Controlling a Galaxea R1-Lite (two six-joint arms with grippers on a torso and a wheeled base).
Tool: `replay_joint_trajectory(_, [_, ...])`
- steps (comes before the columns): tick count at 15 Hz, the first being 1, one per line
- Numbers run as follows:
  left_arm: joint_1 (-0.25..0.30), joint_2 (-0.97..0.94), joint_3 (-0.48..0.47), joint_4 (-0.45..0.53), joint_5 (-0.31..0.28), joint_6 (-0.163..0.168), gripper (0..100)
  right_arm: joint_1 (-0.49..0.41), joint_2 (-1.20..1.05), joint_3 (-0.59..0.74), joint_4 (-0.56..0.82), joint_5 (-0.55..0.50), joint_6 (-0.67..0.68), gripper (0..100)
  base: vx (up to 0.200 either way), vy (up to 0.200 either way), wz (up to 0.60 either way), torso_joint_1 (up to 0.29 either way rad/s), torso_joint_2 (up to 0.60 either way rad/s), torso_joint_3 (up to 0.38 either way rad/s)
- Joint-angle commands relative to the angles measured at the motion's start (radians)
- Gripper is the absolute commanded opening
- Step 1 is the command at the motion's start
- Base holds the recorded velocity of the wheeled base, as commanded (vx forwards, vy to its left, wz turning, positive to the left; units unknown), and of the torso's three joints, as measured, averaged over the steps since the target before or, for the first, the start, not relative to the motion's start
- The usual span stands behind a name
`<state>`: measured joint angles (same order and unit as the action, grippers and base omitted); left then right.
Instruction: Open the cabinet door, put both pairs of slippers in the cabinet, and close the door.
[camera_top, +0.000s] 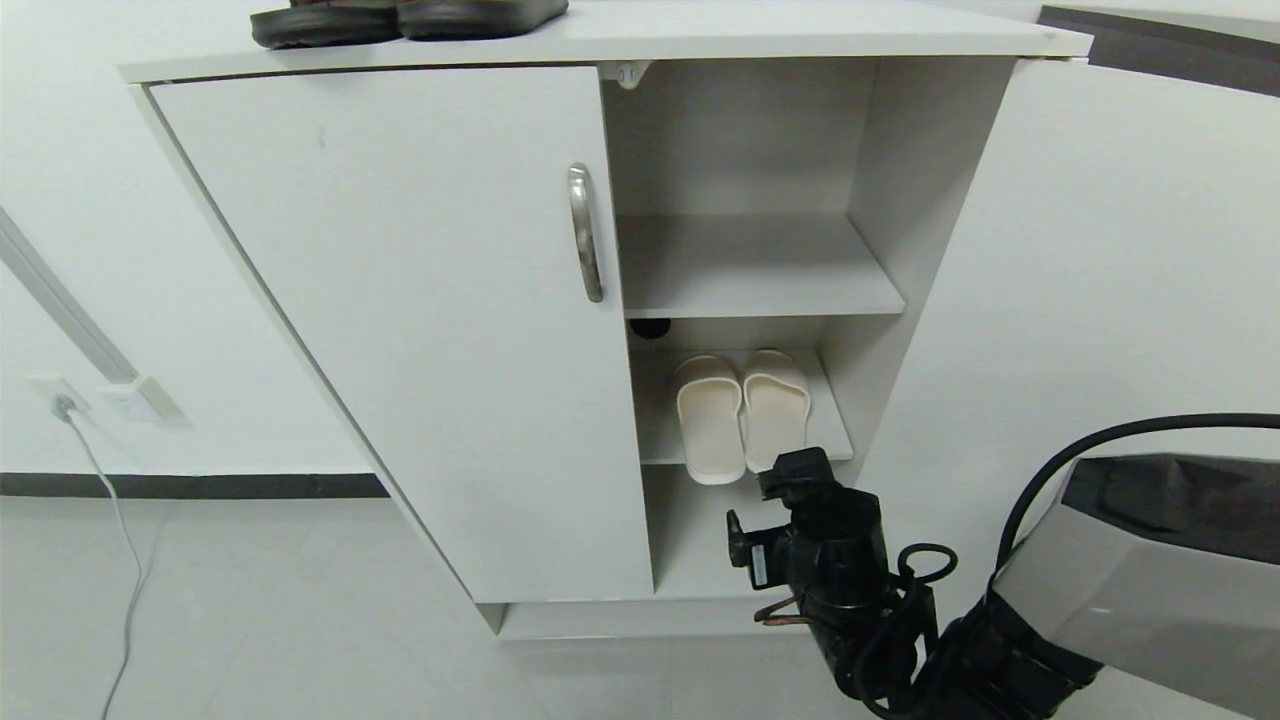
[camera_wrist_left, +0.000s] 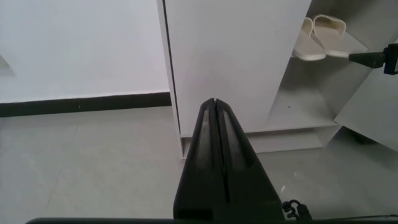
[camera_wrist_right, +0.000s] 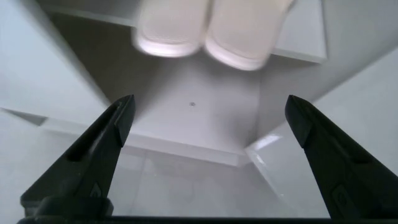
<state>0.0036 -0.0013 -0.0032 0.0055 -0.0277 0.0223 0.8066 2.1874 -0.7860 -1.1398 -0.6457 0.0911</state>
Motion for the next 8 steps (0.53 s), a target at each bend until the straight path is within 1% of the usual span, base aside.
replay_joint_trajectory(1, [-0.001, 0.001, 0.0, -0.001, 0.0, 0.001, 0, 0.002, 0.009, 0.001, -0.006, 0.0, 0.001, 100, 0.0, 0.0, 0.0, 0.0, 0.0, 0.0])
replay_joint_trajectory(3, [-0.001, 0.001, 0.0, 0.001, 0.0, 0.002, 0, 0.002, 0.012, 0.004, -0.035, -0.002, -0.004, 100, 0.0, 0.0, 0.0, 0.0, 0.0, 0.0])
replay_joint_trajectory(8, [-0.001, 0.001, 0.0, 0.001, -0.001, 0.004, 0, 0.005, 0.011, 0.008, -0.037, -0.006, -0.004, 100, 0.0, 0.0, 0.0, 0.0, 0.0, 0.0])
